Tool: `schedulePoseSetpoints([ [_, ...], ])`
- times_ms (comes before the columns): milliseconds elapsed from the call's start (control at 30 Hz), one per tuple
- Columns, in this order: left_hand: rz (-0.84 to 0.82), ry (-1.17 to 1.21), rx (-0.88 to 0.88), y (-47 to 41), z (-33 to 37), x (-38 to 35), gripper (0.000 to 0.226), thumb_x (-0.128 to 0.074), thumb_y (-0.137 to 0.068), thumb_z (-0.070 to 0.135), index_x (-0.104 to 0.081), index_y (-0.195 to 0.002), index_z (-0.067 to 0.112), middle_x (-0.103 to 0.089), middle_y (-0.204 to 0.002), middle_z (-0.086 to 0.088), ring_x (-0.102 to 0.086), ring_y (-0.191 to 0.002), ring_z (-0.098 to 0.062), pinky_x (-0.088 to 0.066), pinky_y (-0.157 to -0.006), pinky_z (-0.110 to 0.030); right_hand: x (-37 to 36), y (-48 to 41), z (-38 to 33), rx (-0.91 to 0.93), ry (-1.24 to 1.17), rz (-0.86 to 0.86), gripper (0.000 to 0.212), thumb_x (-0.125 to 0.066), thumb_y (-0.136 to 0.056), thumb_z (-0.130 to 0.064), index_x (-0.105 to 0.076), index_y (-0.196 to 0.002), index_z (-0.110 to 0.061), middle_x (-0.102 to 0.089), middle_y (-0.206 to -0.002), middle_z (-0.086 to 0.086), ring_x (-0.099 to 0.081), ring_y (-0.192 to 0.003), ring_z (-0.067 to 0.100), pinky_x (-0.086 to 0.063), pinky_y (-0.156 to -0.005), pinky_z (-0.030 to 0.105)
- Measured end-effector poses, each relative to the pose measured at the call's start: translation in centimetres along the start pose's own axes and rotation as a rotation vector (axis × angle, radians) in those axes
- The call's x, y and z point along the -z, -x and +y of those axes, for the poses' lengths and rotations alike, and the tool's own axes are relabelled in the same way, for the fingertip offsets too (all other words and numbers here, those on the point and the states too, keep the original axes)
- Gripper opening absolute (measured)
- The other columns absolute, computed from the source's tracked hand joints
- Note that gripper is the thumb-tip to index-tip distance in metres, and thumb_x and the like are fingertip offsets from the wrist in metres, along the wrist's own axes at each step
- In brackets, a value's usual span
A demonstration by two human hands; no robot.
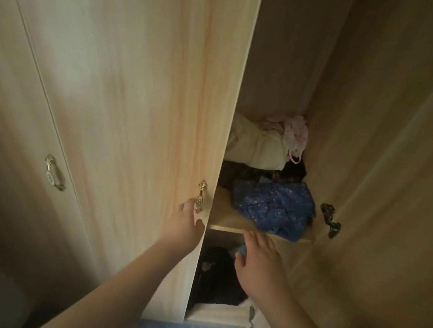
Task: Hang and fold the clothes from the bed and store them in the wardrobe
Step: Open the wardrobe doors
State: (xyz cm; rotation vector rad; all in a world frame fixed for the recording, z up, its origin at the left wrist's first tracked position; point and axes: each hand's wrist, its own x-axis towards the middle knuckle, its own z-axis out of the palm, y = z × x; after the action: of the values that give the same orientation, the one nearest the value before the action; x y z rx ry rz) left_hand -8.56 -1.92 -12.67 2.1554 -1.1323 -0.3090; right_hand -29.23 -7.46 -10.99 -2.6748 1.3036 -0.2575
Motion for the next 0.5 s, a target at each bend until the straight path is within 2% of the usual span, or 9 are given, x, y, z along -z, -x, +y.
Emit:
schedulePoseSetpoints([
  [100,0.091,0.302,0.113,-3.5,0.3,-1.2,0.041,-0.056,-0.096,0.029,-0.042,-0.135,0.029,-0.053,-0.136,0.002,-0.058,-0.118,-0.022,-0.05,-0.098,-0.035,-0.8,-2.0,-0.6,-0.007,0.016,-0.025,0.06,-0.042,-0.098,-0.044,-0.025,-0.153,-0.027,-0.029,-0.16,-0.002,-0.023,-0.148,0.019,-0.027,-0.119,0.037],
  [167,0.097,0.409,0.119,-4.6,0.8,-2.5,0.045,-0.055,-0.096,0.027,-0.043,-0.138,0.023,-0.054,-0.136,0.0,-0.056,-0.122,-0.022,-0.048,-0.102,-0.037,-1.3,-2.5,-0.7,-0.021,0.006,-0.042,0.061,-0.043,-0.097,-0.043,-0.026,-0.153,-0.027,-0.03,-0.159,-0.002,-0.023,-0.148,0.019,-0.028,-0.119,0.037],
  [267,0.142,0.522,0.148,-4.8,1.9,-3.5,0.044,-0.052,-0.097,0.023,-0.045,-0.14,0.015,-0.057,-0.131,-0.005,-0.056,-0.121,-0.025,-0.043,-0.096,-0.03,-1.5,-1.7,-0.4,-0.022,0.0,-0.041,0.063,-0.044,-0.094,-0.042,-0.027,-0.153,-0.025,-0.033,-0.158,-0.001,-0.026,-0.146,0.02,-0.03,-0.116,0.036],
  [367,0.109,0.513,0.146,-3.6,2.2,-2.8,0.044,-0.052,-0.099,0.021,-0.043,-0.14,0.01,-0.055,-0.133,-0.009,-0.054,-0.122,-0.028,-0.037,-0.094,-0.026,-1.1,0.3,0.0,-0.009,-0.006,-0.042,0.066,-0.046,-0.093,-0.04,-0.026,-0.153,-0.024,-0.034,-0.157,0.0,-0.028,-0.144,0.021,-0.031,-0.116,0.036],
  [433,0.055,0.453,0.13,-1.4,1.9,-1.5,0.046,-0.053,-0.099,0.023,-0.041,-0.142,0.013,-0.053,-0.134,-0.007,-0.053,-0.122,-0.027,-0.036,-0.093,-0.025,-0.6,2.1,0.0,0.015,-0.013,-0.046,0.066,-0.046,-0.094,-0.041,-0.025,-0.154,-0.025,-0.034,-0.156,0.0,-0.029,-0.143,0.022,-0.033,-0.114,0.038],
  [500,0.046,0.416,0.099,1.8,1.5,-0.1,0.044,-0.053,-0.098,0.018,-0.042,-0.14,0.014,-0.055,-0.132,-0.006,-0.054,-0.12,-0.027,-0.037,-0.092,-0.026,-0.1,4.0,-0.2,0.054,-0.018,-0.055,0.065,-0.044,-0.096,-0.042,-0.023,-0.155,-0.025,-0.033,-0.157,0.0,-0.029,-0.144,0.022,-0.031,-0.115,0.038],
])
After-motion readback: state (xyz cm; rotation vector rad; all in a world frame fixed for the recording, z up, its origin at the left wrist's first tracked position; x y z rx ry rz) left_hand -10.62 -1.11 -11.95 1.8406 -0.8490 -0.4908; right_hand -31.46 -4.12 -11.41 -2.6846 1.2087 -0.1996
